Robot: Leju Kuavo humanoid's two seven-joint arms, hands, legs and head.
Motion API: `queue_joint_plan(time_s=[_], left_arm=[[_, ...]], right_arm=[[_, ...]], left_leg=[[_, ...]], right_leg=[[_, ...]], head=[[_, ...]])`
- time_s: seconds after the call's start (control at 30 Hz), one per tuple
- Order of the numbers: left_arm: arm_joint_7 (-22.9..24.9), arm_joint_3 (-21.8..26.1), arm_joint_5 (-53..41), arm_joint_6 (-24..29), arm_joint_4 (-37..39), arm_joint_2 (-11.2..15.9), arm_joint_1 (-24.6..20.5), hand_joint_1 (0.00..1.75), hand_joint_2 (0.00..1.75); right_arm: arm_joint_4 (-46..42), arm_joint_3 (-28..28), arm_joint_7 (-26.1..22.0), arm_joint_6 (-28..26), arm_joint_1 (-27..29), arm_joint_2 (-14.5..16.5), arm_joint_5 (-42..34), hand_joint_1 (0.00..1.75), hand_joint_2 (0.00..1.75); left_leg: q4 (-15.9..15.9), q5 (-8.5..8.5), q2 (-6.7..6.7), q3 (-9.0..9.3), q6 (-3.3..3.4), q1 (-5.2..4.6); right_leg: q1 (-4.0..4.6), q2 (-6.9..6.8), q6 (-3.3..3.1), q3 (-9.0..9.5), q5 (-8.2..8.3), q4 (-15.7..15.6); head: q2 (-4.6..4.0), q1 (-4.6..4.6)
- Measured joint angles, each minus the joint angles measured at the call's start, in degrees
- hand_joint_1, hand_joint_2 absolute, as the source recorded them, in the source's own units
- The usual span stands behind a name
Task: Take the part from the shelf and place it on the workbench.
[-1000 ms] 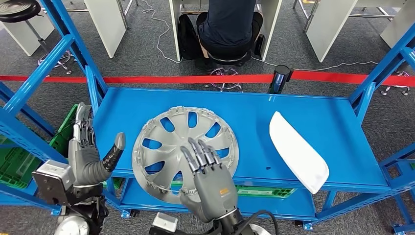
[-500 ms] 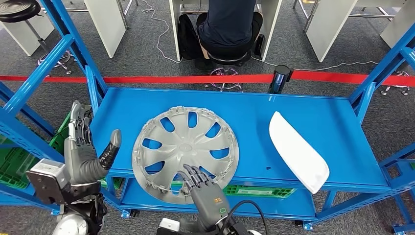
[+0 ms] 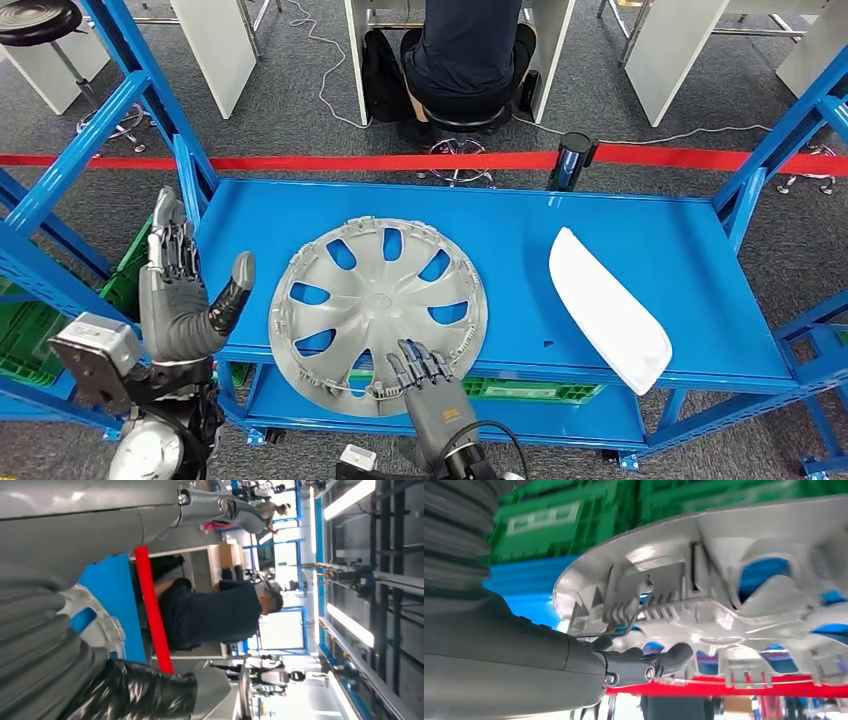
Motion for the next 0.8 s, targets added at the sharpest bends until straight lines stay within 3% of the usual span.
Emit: queue_joint_plan(time_s=[0.17, 0.5, 0.73, 0.77, 0.8], left_arm=[[-1.0, -0.7, 1.2, -1.3, 0.9, -0.5, -0.9, 0.0, 1.75], [-1.7, -1.3, 1.8, -2.4, 2.4, -1.0, -1.6, 0.0, 1.75], [-2.4, -1.8, 2.3, -3.1, 3.5, -1.5, -1.8, 0.0, 1.75], [-2.4, -1.8, 2.3, -3.1, 3.7, -1.5, -1.8, 0.0, 1.75], [-2.5, -1.9, 2.3, -3.2, 3.9, -1.5, -1.8, 0.0, 1.75]], right_arm=[[6.4, 0.0, 0.8, -1.7, -1.8, 1.5, 5.3, 0.0, 1.75], [12.0, 0.0, 1.0, -2.0, -3.9, 3.5, 7.7, 0.0, 1.75], [12.5, -0.6, -0.3, -2.0, -4.7, 3.8, 4.8, 0.0, 1.75], [12.5, -0.7, -0.6, -2.1, -4.8, 3.8, 4.2, 0.21, 1.75], [12.6, -0.8, -0.8, -2.3, -4.8, 3.9, 3.6, 0.65, 1.75]], left_leg=[[0.0, 0.0, 0.01, 0.01, 0.0, 0.0], [0.0, 0.01, 0.05, 0.08, 0.0, 0.0], [0.0, 0.08, 0.05, 0.08, -0.02, 0.0], [0.0, 0.08, 0.05, 0.08, -0.01, 0.0], [0.0, 0.09, 0.05, 0.08, -0.01, 0.0]], right_leg=[[0.0, 0.02, 0.0, 0.0, 0.0, 0.0], [0.0, 0.06, -0.03, 0.01, 0.02, 0.0], [0.0, 0.07, 0.0, 0.02, 0.09, 0.0], [0.0, 0.07, 0.0, 0.02, 0.09, 0.0], [0.0, 0.07, 0.0, 0.02, 0.1, 0.0]], head=[[-0.01, 0.02], [-0.01, 0.02], [-0.01, 0.03], [-0.02, 0.04], [-0.01, 0.05]])
